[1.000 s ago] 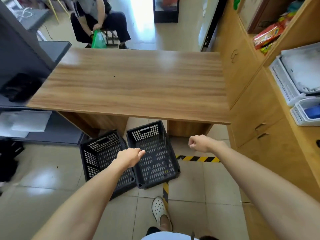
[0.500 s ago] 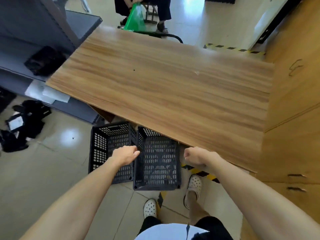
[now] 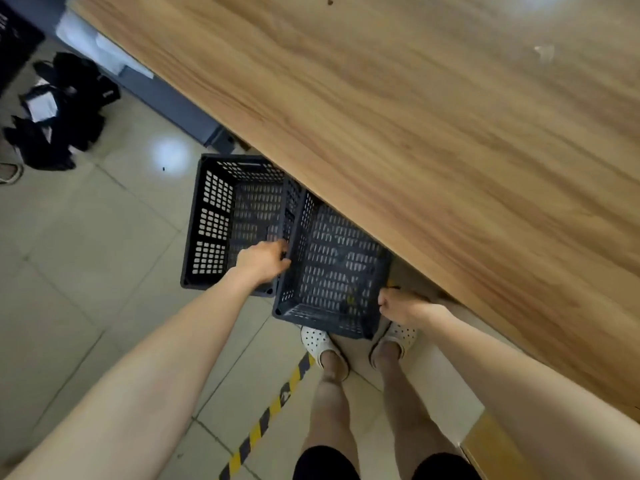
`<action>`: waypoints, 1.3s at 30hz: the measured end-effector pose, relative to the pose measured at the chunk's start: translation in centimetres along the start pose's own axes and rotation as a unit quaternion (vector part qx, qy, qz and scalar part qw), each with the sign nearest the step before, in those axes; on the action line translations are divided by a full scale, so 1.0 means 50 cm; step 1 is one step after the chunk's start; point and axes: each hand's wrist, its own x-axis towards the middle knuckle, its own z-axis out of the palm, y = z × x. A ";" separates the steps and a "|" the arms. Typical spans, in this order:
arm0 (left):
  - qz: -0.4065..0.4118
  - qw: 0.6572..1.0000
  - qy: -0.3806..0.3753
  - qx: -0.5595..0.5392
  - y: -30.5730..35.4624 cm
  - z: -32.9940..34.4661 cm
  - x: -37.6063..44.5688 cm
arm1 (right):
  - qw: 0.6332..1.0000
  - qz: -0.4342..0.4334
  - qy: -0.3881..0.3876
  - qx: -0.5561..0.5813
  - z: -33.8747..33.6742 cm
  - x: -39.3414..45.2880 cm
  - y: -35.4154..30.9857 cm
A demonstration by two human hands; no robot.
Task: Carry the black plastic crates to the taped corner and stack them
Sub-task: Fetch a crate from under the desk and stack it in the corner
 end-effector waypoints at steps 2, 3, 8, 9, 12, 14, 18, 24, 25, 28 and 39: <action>-0.001 1.000 -0.010 0.005 -0.019 0.035 0.053 | 0.999 0.010 0.047 -0.003 0.005 0.069 0.022; 0.005 1.000 -0.009 0.007 -0.028 0.055 0.081 | 0.998 0.020 0.067 -0.004 0.008 0.108 0.036; 0.035 0.999 -0.021 0.008 -0.050 0.153 0.215 | 0.989 0.065 0.134 -0.005 0.009 0.258 0.049; 0.039 0.999 -0.023 0.007 -0.051 0.171 0.240 | 0.987 0.071 0.147 -0.008 0.013 0.286 0.054; 0.051 0.998 -0.021 0.017 -0.060 0.220 0.311 | 0.983 0.101 0.156 0.012 0.023 0.360 0.071; 0.056 0.998 -0.022 0.018 -0.069 0.249 0.355 | 0.977 0.140 0.154 0.046 0.028 0.403 0.088; 0.046 0.999 0.002 -0.001 -0.080 0.297 0.438 | 0.958 0.189 0.153 0.151 0.030 0.477 0.123; -0.008 0.996 -0.022 -0.088 -0.072 0.364 0.513 | 0.944 0.214 0.130 0.213 0.051 0.551 0.140; -0.021 0.995 -0.029 -0.092 -0.071 0.373 0.518 | 0.942 0.215 0.127 0.224 0.053 0.563 0.139; -0.073 0.986 -0.069 -0.131 -0.074 0.389 0.528 | 0.933 0.218 0.120 0.262 0.052 0.584 0.139; -0.085 0.977 -0.075 -0.181 -0.079 0.356 0.466 | 0.872 0.278 0.169 0.367 0.062 0.566 0.150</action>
